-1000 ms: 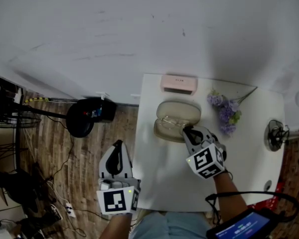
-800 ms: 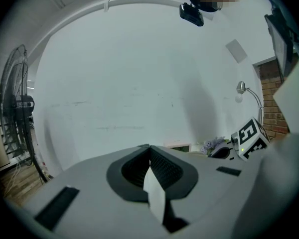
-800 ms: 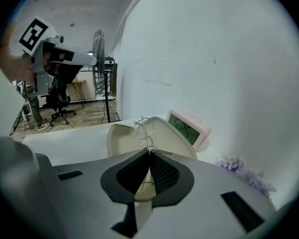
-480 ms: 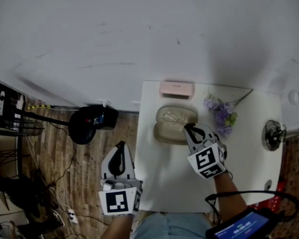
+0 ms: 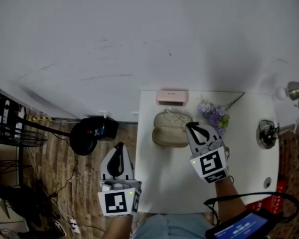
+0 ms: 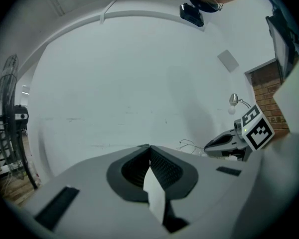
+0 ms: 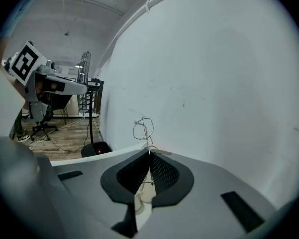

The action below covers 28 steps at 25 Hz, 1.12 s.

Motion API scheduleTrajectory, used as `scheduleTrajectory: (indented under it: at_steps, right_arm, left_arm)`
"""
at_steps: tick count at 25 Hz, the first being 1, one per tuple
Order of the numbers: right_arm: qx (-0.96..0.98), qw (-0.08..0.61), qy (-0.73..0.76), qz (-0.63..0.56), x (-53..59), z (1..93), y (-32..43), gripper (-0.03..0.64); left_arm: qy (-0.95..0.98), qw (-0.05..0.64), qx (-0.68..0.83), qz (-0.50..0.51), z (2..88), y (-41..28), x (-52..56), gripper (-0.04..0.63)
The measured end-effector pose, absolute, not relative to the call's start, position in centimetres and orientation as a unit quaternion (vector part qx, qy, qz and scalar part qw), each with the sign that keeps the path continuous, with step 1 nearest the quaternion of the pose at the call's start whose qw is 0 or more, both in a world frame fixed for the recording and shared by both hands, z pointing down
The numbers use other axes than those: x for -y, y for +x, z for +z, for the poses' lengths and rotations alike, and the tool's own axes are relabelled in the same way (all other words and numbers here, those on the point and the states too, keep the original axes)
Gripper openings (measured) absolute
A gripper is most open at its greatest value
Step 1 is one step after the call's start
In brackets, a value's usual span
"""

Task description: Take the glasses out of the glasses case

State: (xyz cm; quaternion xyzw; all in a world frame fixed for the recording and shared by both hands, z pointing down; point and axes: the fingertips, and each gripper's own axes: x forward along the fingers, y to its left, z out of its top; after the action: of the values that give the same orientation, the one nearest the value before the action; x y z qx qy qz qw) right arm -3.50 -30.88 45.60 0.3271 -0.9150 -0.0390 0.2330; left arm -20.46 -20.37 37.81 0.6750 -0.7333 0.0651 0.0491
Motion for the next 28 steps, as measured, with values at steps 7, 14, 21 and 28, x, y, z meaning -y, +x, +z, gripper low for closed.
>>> scheduleTrajectory:
  at_steps: [7,14,21,28]
  right_arm:
    - [0.911,0.189,0.363,-0.054,29.8,40.7,-2.4,0.028]
    - [0.899,0.148,0.403,-0.09,29.0,34.9,-0.7,0.028]
    - [0.891,0.075,0.433,-0.116,27.0,28.7,0.6,0.028]
    - [0.878,0.01,0.46,-0.133,24.8,23.4,1.4,0.028]
  left_arm:
    - [0.685,0.023,0.727,0.049,35.0,-20.2,19.5,0.006]
    - [0.689,-0.011,0.724,0.026,31.5,-20.3,19.0,0.006]
    - [0.697,-0.051,0.715,-0.006,27.8,-20.2,18.4,0.006]
    - [0.706,-0.078,0.703,-0.034,24.1,-19.8,18.1,0.006]
